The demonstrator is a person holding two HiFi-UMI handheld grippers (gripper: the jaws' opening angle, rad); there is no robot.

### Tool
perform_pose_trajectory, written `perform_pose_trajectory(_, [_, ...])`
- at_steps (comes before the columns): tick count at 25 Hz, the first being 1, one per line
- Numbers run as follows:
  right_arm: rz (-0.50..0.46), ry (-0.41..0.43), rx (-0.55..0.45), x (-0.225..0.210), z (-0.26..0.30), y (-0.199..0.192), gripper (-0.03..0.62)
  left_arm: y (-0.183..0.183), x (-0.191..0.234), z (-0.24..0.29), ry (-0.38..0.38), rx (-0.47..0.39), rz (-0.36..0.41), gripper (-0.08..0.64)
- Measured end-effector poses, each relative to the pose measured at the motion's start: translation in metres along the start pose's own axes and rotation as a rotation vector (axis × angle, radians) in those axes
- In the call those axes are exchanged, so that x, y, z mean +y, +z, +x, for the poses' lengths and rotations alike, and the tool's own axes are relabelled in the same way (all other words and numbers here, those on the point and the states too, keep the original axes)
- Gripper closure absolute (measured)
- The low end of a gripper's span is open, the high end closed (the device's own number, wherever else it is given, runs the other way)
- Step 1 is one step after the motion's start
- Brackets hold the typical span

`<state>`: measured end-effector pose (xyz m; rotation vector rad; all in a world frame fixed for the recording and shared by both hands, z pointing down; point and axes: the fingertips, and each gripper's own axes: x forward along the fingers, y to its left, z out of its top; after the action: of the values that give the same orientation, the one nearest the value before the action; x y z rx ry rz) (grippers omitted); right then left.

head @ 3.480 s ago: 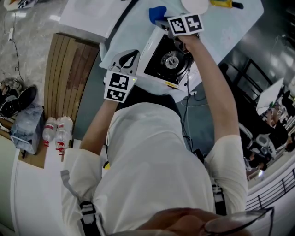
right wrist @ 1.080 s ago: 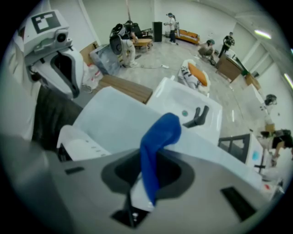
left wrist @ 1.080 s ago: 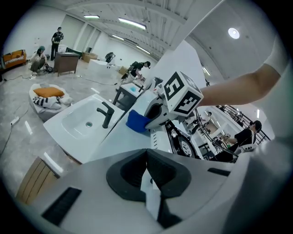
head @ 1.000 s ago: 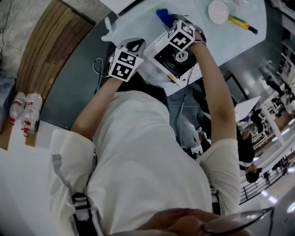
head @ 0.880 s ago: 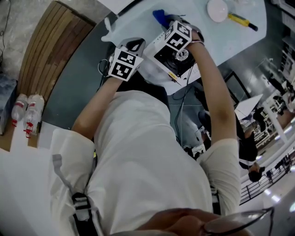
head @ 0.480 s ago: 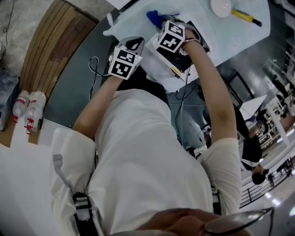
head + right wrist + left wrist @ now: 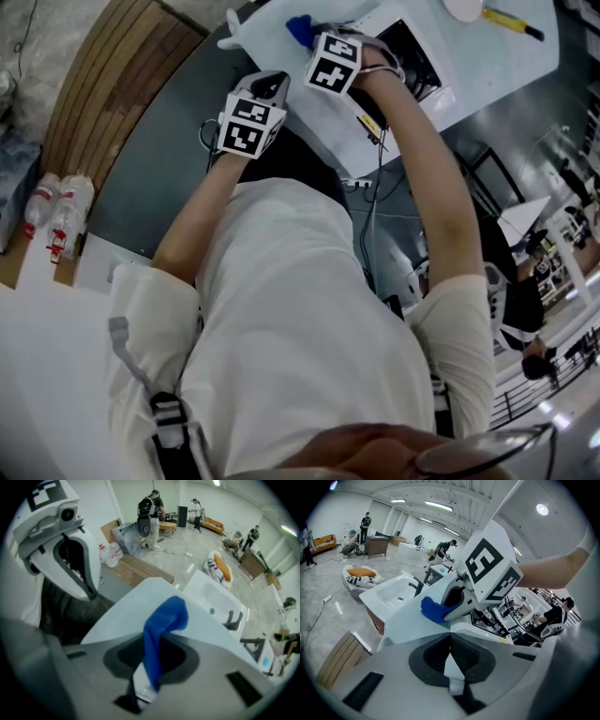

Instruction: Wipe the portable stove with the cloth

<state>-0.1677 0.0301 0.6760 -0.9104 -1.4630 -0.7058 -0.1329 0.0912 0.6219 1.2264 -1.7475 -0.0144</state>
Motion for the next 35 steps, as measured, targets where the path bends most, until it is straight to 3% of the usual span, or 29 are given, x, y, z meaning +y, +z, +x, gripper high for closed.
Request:
perform_pose_trajectory(7, [-0.027, 0.021, -0.022, 0.029, 0.011, 0.024, 0.502, -0.019, 0.005, -0.011, 0.019, -0.031, -0.026, 0.528])
perform_pose_trajectory(12, [-0.087, 0.013, -0.033, 0.062, 0.003, 0.035, 0.502, -0.03, -0.009, -0.034, 0.041, -0.052, 0.0, 0.528])
perform_pose_trajectory(15, [-0.068, 0.027, -0.069, 0.074, 0.004, 0.046, 0.502, -0.039, -0.007, -0.04, 0.05, -0.048, 0.0, 0.528])
perform_pose_trajectory(25, [0.163, -0.023, -0.303, 0.078, -0.02, 0.048, 0.502, -0.038, -0.005, -0.039, 0.035, -0.04, 0.054, 0.528])
perform_pose_trajectory(30, [0.336, -0.042, -0.421, 0.086, -0.05, 0.031, 0.502, -0.031, -0.029, -0.04, -0.008, -0.019, 0.147, 0.528])
perform_pose_trajectory(35, [0.474, -0.145, -0.495, 0.115, -0.106, -0.002, 0.502, -0.016, -0.077, -0.062, -0.069, -0.011, 0.254, 0.528])
